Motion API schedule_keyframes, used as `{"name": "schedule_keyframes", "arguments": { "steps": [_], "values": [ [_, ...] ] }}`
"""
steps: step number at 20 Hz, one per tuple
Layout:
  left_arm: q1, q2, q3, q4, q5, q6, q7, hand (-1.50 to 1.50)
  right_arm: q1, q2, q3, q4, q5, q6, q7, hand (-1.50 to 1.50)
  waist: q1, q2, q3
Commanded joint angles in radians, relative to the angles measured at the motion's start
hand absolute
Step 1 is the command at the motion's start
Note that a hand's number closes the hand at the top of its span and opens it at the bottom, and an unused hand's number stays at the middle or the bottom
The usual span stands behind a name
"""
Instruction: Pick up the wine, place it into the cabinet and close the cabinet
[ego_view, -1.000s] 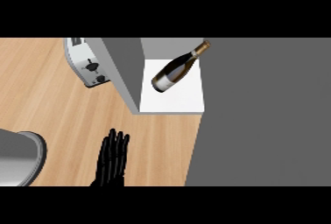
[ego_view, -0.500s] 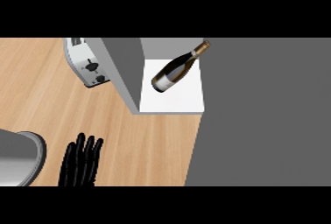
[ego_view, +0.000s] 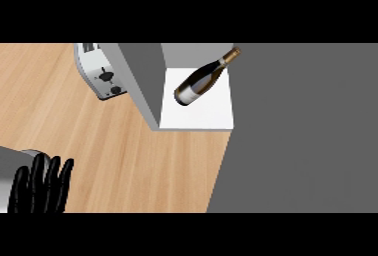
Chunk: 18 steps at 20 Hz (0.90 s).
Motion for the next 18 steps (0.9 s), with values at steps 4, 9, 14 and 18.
{"name": "schedule_keyframes", "arguments": {
  "steps": [4,9,14,18],
  "values": [
    [0.103,0.077,0.153,-0.05,0.095,-0.109,-0.003,-1.5,0.042,-0.006,0.221,-0.202,0.025,-0.008,0.075,1.5,-0.003,-0.001,0.0],
    [0.197,0.133,0.278,-0.001,0.169,-0.247,-0.034,-1.5,-0.004,0.052,0.383,-0.181,0.161,-0.117,0.092,1.5,0.002,-0.007,-0.002],
    [0.19,0.158,0.373,-0.018,0.23,-0.274,0.03,-1.5,-0.061,0.053,0.559,-0.11,0.283,-0.268,0.057,1.5,-0.003,-0.003,-0.001],
    [0.172,0.174,0.424,0.006,0.239,-0.324,0.033,-1.5,-0.124,0.051,0.559,-0.096,0.33,-0.325,0.047,1.5,-0.002,-0.002,-0.002]
  ]
}}
